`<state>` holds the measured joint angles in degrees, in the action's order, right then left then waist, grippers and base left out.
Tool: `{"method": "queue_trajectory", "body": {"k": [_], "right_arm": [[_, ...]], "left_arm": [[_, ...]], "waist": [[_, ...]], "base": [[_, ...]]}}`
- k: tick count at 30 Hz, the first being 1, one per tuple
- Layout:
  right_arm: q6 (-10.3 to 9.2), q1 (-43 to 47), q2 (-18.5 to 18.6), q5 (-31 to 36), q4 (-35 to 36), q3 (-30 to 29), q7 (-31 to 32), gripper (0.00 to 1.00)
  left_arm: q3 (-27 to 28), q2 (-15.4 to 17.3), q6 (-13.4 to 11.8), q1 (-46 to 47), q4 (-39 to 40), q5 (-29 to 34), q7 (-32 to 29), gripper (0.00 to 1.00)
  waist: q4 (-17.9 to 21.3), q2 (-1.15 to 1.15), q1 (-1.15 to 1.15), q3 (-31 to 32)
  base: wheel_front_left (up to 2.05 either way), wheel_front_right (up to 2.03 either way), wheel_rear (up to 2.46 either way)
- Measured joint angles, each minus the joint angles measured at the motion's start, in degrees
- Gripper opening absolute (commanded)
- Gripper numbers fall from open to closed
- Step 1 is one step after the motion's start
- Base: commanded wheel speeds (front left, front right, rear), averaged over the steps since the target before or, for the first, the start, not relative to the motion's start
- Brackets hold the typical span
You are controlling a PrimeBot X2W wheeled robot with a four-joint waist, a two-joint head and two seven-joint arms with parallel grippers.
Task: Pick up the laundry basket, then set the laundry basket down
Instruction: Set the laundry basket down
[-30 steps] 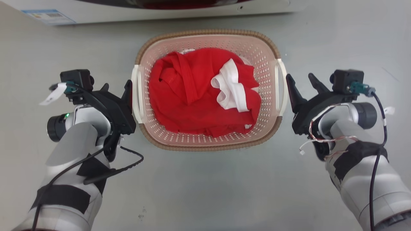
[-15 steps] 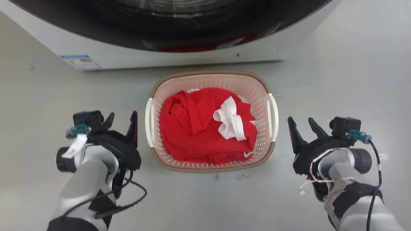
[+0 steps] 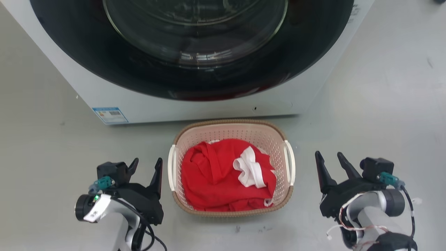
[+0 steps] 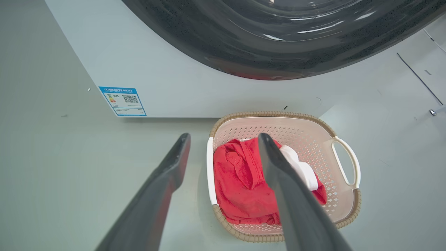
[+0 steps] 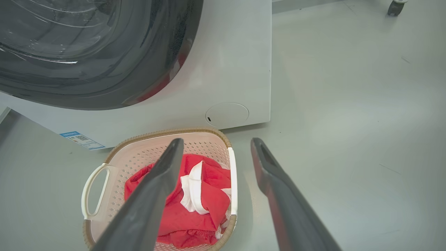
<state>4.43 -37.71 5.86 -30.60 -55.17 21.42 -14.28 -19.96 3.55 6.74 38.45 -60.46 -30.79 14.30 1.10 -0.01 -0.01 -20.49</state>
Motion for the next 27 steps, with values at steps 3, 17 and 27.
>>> {"method": "queue_trajectory", "body": {"k": [3,17,27], "right_arm": [[-1.33,3.25,0.55,1.60,3.41,-0.47,0.00,1.00],[-6.67,18.69,3.60,7.51,21.06,-2.37,-0.01,1.00],[-8.54,29.00,4.50,9.85,32.07,-3.42,-0.01,1.00]], "left_arm": [[0.38,0.30,-1.30,-3.14,4.02,1.18,0.00,1.00],[2.25,2.32,-7.22,-21.86,26.13,7.20,0.01,1.00],[2.32,3.48,-9.83,-33.64,41.32,10.83,0.01,1.00]], "waist": [[-0.09,0.00,0.00,2.55],[-0.90,0.00,0.00,13.07],[-1.54,-0.01,0.00,18.49]], "base": [[0.00,0.00,0.00],[0.00,0.00,0.00],[0.00,0.00,0.00]]}}
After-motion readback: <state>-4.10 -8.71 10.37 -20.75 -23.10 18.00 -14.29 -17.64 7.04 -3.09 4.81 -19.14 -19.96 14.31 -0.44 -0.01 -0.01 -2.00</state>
